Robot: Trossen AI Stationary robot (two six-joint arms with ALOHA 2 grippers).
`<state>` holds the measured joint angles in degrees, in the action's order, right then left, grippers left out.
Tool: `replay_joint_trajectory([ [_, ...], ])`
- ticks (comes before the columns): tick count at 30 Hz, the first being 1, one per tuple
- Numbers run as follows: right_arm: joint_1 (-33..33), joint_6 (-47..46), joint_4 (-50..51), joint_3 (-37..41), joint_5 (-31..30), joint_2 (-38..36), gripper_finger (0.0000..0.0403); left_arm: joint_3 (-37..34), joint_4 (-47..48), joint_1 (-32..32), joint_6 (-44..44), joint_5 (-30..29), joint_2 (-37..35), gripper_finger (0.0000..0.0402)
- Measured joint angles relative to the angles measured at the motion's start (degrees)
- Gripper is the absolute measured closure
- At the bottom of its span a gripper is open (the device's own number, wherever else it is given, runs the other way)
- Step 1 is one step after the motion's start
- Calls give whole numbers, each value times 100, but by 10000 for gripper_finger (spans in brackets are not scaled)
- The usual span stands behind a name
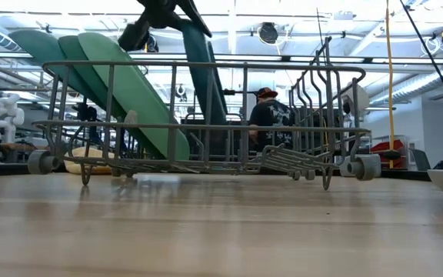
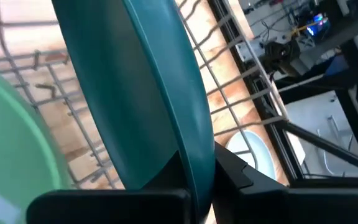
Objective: Sort dishes
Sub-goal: Put the dark blue plate into the dishwasher rack
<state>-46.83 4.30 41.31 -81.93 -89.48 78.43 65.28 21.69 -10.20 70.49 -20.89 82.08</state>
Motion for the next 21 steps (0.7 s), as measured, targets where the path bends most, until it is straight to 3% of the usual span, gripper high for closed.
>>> replay_joint_trajectory([
  [5, -32, -402, 420, 0, -48, -2, 364, -7, -162, 7, 156, 163, 266, 367],
  [21, -28, -413, 427, 0, -54, -2, 365, -20, -117, 7, 119, 212, 297, 362],
])
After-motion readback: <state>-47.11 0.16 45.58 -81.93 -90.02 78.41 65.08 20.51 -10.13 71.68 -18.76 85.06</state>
